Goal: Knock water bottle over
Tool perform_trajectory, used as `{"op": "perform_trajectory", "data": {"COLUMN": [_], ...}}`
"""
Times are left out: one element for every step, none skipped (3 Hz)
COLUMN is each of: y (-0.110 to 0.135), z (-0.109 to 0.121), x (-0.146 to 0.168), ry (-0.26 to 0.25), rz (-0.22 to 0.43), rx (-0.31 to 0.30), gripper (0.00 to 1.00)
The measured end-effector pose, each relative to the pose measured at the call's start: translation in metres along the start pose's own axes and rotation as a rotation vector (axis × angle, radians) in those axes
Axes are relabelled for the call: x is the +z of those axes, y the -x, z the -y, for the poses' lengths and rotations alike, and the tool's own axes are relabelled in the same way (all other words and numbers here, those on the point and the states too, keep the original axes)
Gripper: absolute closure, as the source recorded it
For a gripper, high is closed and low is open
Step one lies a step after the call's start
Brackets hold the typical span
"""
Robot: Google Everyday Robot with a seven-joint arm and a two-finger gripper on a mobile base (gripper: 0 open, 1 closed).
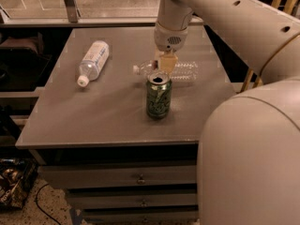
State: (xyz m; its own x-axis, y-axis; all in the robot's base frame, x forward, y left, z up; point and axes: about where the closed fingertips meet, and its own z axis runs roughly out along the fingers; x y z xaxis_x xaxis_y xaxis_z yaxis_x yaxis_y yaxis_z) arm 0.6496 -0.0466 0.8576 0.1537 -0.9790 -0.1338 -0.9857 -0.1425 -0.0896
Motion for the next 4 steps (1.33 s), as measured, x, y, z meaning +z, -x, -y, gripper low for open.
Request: {"op": "perform_trajectory", "data": {"y": [0.001, 0.002, 0.002, -0.005], "z": [0.002, 0.005, 0.005, 0.015], "x": [0.002, 0.001, 0.001, -0.024], "ry": [-0.006, -0.024, -0.025, -0.131], "rz": [0.003, 0.011, 0.011, 0.014], "rx": [-0.001, 0.002, 0.002, 0.017], "gripper": [0.0, 0.0, 0.0, 0.0]}}
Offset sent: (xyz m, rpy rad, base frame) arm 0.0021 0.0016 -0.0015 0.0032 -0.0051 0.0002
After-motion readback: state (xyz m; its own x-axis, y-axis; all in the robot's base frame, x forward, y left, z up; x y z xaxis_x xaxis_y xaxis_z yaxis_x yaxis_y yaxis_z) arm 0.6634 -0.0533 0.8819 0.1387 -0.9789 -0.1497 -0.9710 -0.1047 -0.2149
